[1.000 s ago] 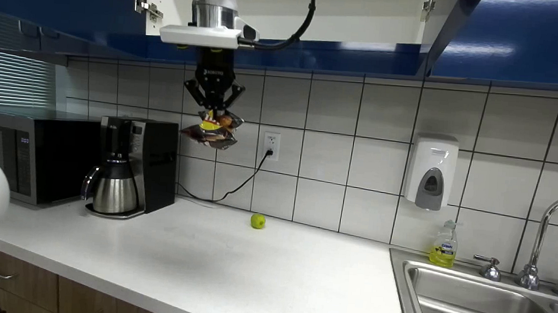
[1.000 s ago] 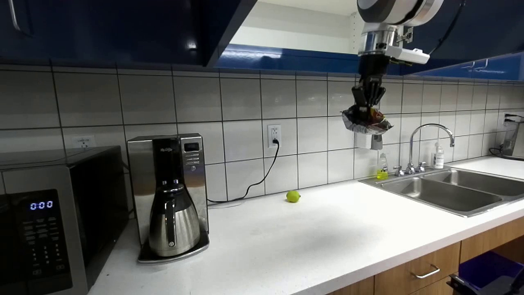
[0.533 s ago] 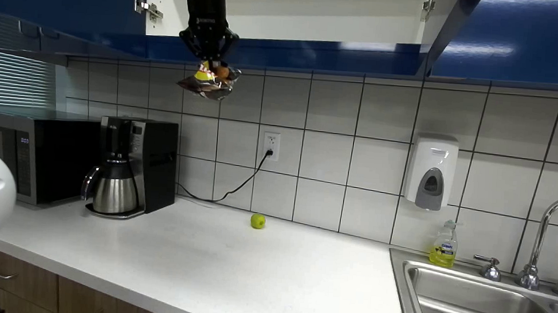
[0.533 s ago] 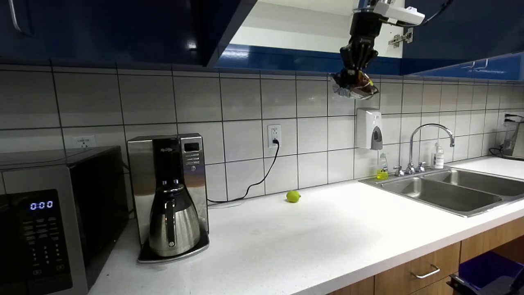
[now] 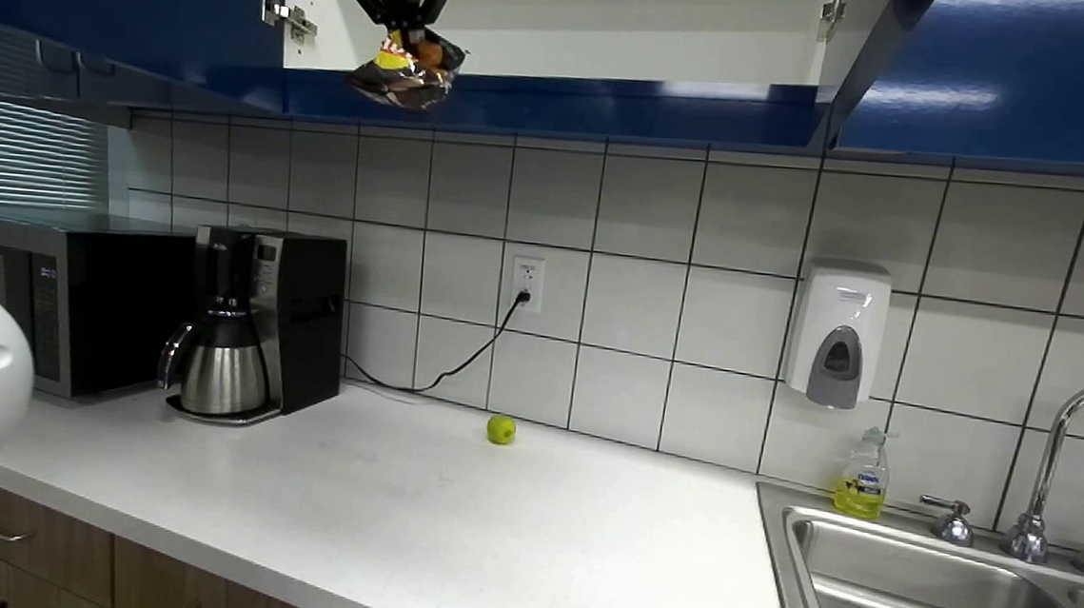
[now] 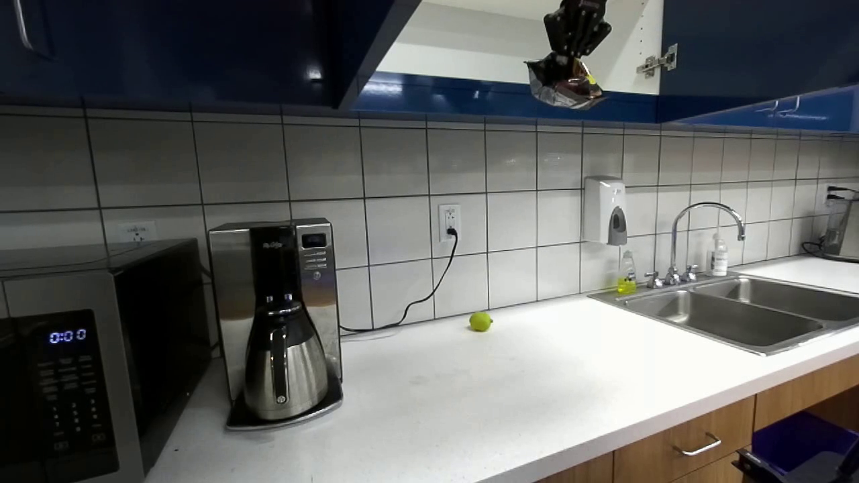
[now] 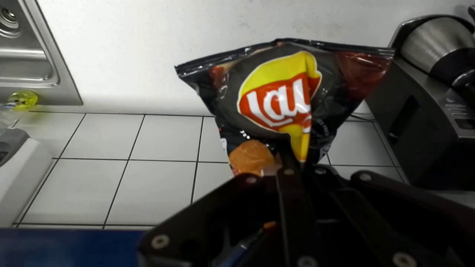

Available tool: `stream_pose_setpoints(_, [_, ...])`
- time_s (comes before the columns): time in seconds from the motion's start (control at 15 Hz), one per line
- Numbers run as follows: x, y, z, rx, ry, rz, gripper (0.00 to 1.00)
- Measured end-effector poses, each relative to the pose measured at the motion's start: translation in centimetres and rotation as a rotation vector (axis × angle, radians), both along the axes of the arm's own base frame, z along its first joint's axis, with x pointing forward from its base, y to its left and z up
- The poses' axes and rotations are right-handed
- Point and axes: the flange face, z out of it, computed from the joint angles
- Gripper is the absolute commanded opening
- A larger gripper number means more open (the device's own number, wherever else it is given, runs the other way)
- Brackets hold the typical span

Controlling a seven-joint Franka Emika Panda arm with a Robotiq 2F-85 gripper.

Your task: Pick up the packet on the counter and put it inside the cupboard

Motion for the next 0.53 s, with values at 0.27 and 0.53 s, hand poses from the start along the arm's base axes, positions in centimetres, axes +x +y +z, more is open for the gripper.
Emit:
stream_pose_setpoints(0.27, [1.2,0.4,2.6,0.011,-0.018,-0.023,0.0])
stream_pose_setpoints(0.53, [3.0,0.9,4.4,0.022,-0.023,-0.045,0.0])
